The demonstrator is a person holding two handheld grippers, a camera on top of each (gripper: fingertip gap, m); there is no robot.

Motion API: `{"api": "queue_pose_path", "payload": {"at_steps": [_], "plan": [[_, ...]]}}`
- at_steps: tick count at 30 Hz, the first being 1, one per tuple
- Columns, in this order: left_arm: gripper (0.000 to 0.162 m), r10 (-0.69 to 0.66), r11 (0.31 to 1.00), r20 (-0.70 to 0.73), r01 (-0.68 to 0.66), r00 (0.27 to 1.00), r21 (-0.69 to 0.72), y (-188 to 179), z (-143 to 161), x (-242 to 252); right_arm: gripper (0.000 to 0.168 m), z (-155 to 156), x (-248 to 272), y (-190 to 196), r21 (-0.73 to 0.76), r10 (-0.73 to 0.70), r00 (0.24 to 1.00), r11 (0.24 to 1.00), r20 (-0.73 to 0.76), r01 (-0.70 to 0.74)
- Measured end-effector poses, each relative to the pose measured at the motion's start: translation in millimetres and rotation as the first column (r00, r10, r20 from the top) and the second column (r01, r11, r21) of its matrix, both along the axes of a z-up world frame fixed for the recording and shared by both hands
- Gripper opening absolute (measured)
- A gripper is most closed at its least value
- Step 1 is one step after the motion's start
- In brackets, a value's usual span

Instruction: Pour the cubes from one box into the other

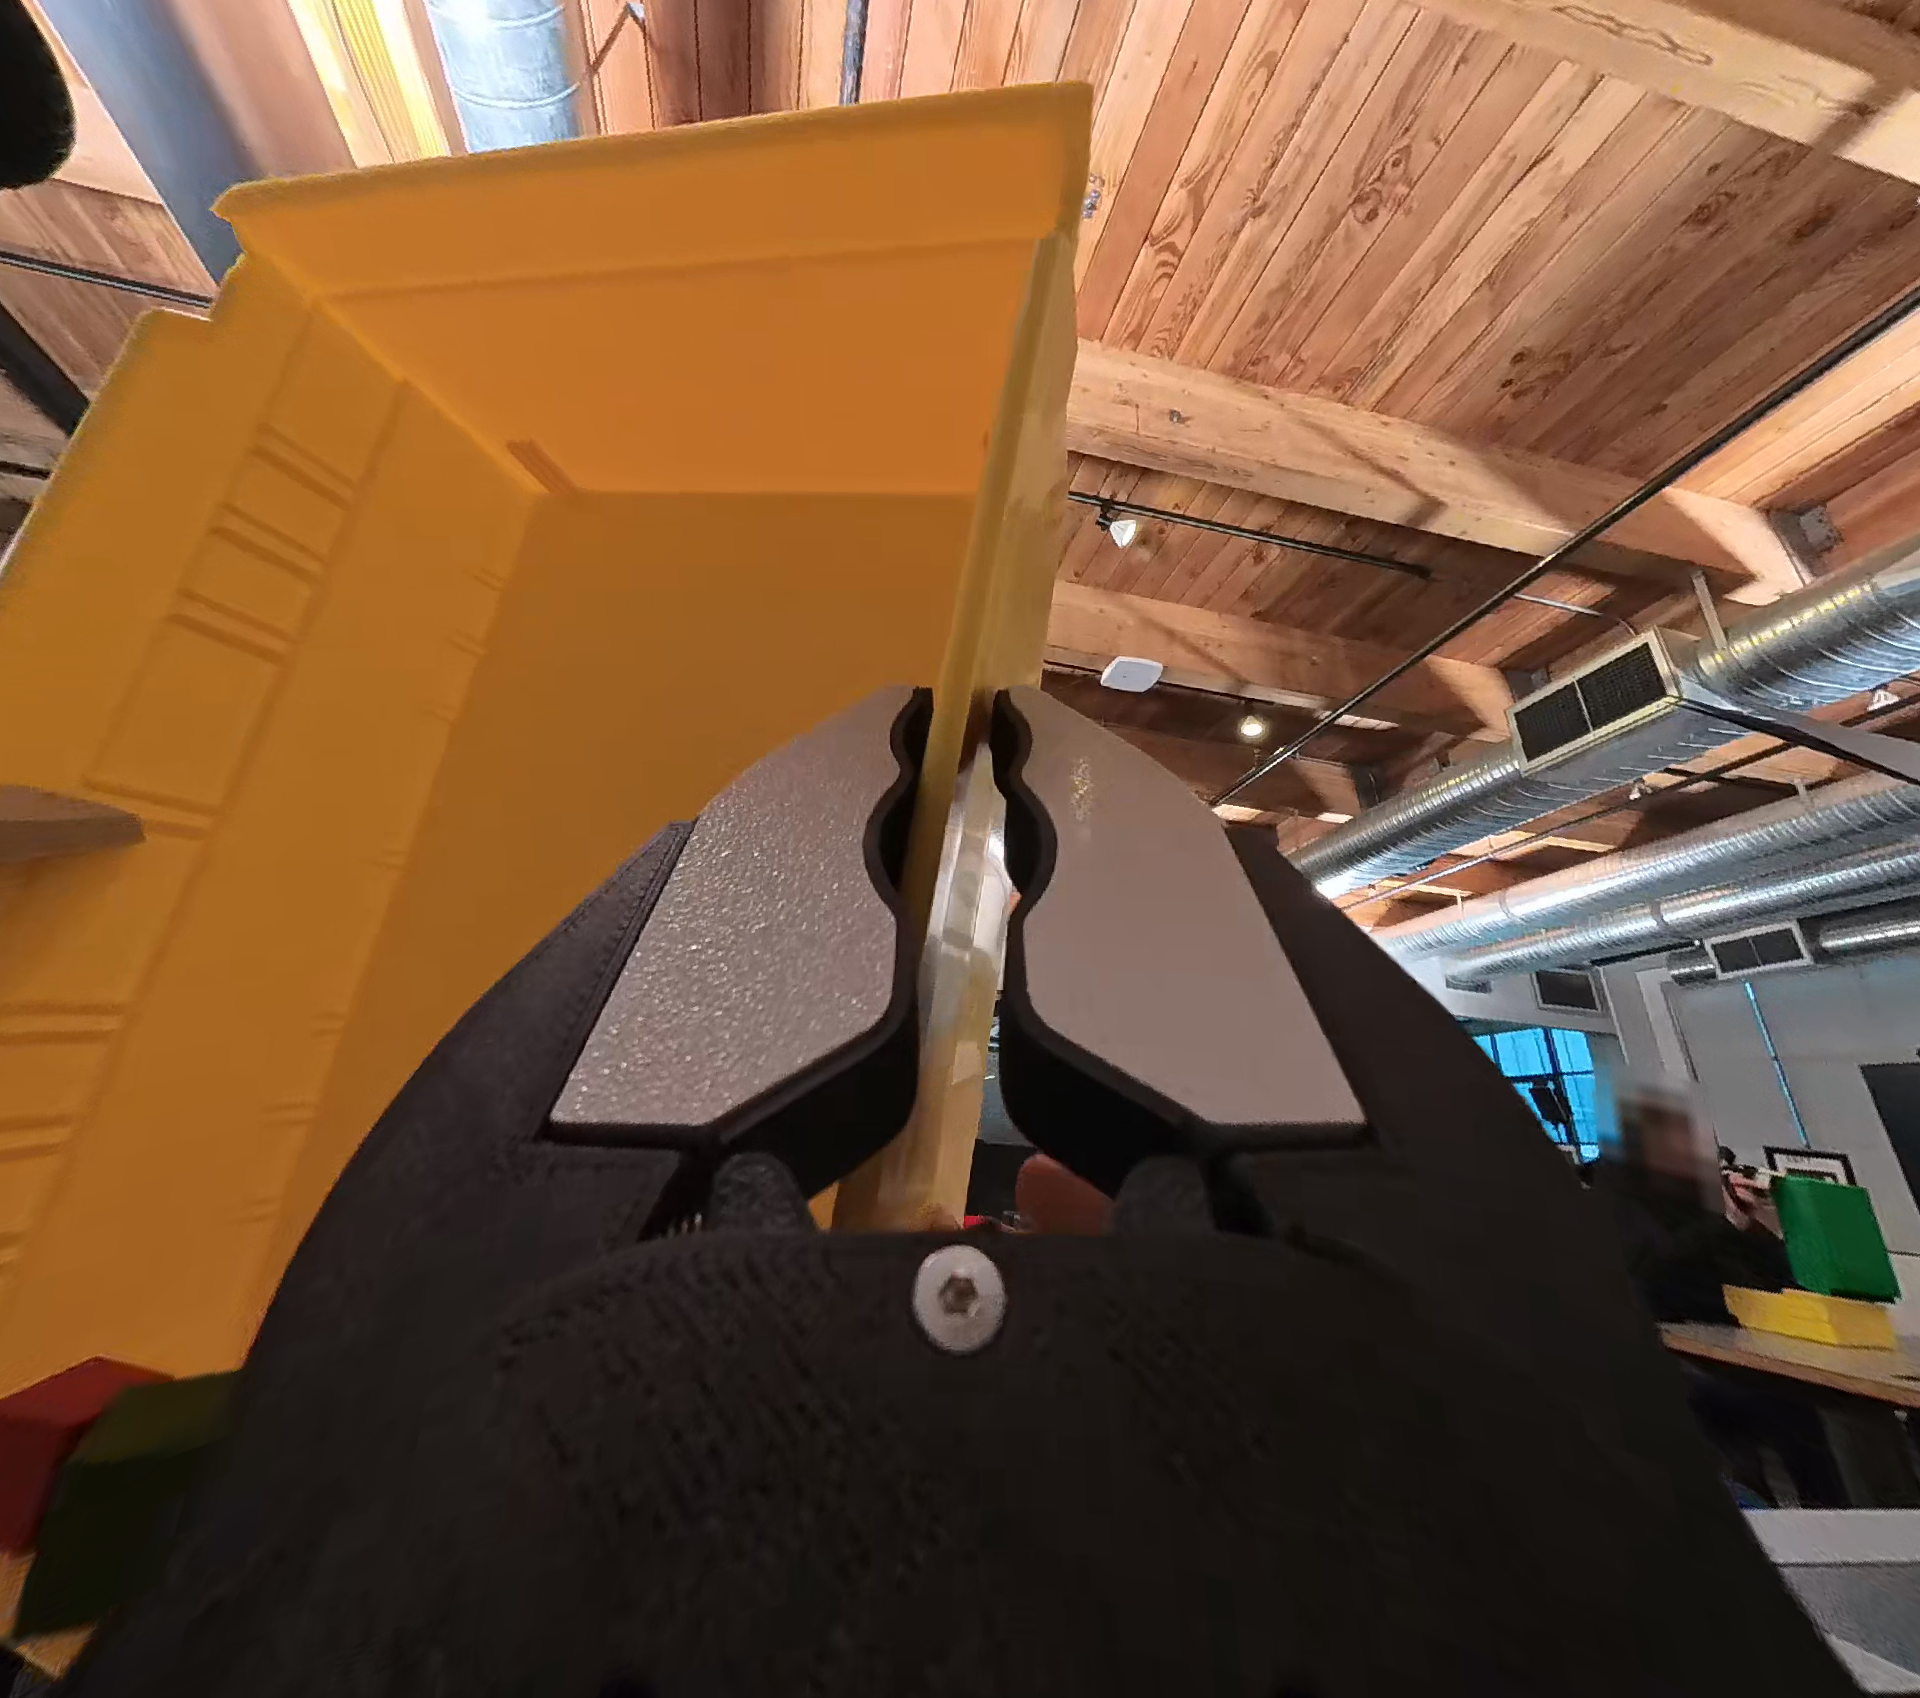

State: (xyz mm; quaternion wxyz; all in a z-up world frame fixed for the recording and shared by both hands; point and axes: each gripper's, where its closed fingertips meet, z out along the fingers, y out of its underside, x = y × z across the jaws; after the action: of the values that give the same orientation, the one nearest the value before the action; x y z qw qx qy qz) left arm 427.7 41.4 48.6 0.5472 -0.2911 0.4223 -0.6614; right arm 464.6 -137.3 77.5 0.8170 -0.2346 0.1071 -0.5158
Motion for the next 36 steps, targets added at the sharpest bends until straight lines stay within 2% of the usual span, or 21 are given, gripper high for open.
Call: {"api": "queue_pose_path", "payload": {"at_steps": [9,19,30,36], "plan": [[0.011,0.022,1.000,-0.009,-0.022,1.000,-0.005,3.4,-4.5,1.8,0.010,-5.5,1.5,3.4,0.009,-0.008,1.000,1.000,-0.007,0.008],[0.011,-0.005,1.000,0.100,0.006,0.995,-0.004,0.4,17.0,-19.3,0.011,15.6,-26.8,-1.6,0.042,-0.004,0.990,0.999,0.144,-0.002],[0.010,0.045,0.999,0.003,-0.044,0.999,-0.011,13.4,-4.7,-9.7,0.012,-0.3,-17.3,11.7,-0.023,0.020,0.998,1.000,0.066,-0.019],[0.008,0.144,0.990,-0.187,-0.140,0.972,0.035,19.4,-24.2,-7.4,0.009,-6.1,-4.4,20.1,-0.165,-0.086,0.985,0.984,-0.150,0.061]]}}
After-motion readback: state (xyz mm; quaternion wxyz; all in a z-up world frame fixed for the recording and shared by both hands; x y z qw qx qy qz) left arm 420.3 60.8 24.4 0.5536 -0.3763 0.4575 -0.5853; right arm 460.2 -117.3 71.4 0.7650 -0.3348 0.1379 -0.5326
